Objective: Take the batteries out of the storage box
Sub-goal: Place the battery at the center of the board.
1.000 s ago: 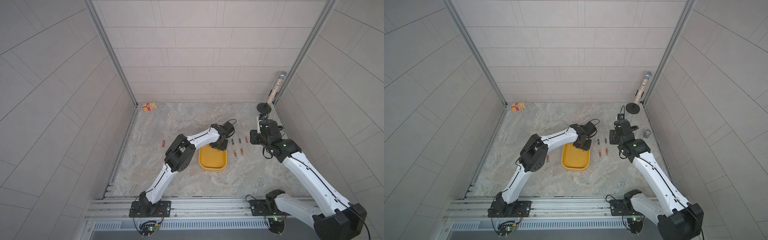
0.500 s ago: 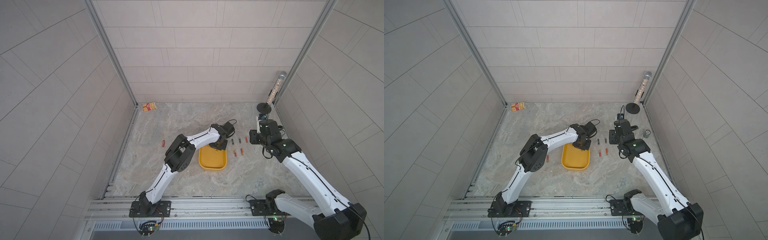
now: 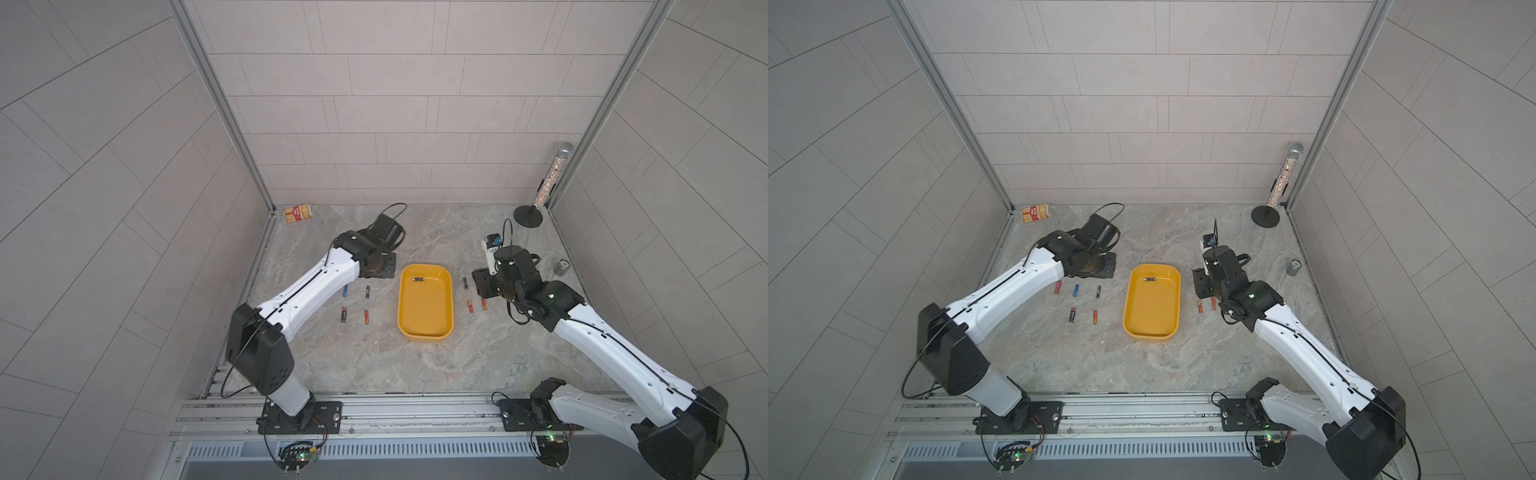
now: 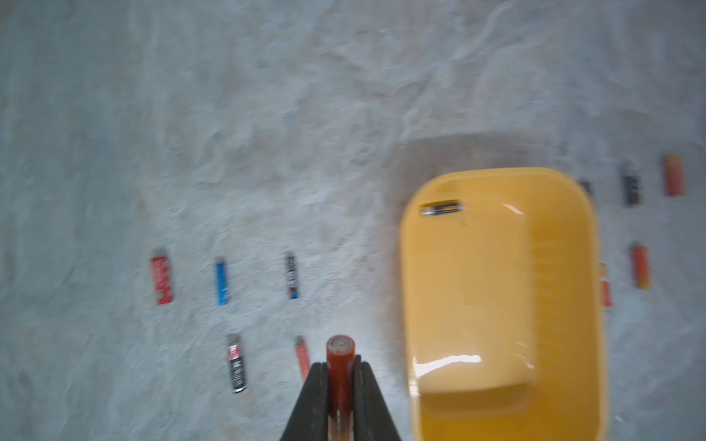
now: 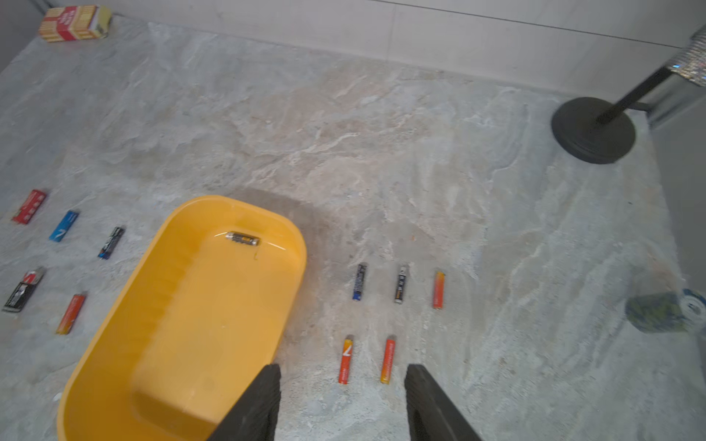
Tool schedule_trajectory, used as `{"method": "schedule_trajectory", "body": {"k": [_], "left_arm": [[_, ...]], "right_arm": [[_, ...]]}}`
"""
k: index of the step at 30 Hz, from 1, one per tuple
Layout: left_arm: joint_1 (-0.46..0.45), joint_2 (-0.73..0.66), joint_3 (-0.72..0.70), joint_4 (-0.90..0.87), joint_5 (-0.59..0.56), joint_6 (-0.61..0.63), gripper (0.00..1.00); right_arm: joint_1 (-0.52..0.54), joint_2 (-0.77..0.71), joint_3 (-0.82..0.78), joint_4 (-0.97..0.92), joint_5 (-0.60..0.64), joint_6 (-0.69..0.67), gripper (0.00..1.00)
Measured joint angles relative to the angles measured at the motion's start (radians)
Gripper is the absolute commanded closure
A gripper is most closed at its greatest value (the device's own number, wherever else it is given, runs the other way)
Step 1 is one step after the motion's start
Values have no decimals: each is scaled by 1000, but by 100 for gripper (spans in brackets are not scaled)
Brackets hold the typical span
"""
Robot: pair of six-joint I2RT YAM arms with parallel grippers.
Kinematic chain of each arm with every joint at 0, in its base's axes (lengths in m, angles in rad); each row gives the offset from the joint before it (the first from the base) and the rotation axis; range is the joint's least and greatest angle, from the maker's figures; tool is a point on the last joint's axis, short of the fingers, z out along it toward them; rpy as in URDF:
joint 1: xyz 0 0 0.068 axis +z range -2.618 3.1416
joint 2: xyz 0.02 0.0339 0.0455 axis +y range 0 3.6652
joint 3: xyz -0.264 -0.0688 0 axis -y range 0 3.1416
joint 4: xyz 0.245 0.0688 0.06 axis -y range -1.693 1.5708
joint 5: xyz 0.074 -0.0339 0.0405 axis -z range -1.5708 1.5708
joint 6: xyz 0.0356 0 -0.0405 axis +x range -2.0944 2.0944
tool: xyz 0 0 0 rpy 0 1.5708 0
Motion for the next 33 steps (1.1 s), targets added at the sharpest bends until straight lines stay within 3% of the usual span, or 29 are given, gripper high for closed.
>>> {"method": "schedule_trajectory", "body": {"k": [4,7,12,19,23,30,33], "left_arm": [[232,-45,-251,19,-20,50,98],[311,-30,-364,21,-32,74,97],[316,-6,-402,73,-45,85,97],[315,157,-399,132,-96,93,97],[315,180,-390,131,-109,94,95],[314,201,-369,128,-109,105,91],[312,202,-365,128,-109,110,84]], "right_arm": [[69,49,-10,21,-7,1,43],[93,83,-10,35,-15,0,43],[99,108,-3,35,-22,-10,43],[99,109,18,35,-34,-27,43],[99,109,18,34,-34,-31,43],[99,107,18,35,-31,-34,42],[99,106,18,35,-25,-34,42]]}}
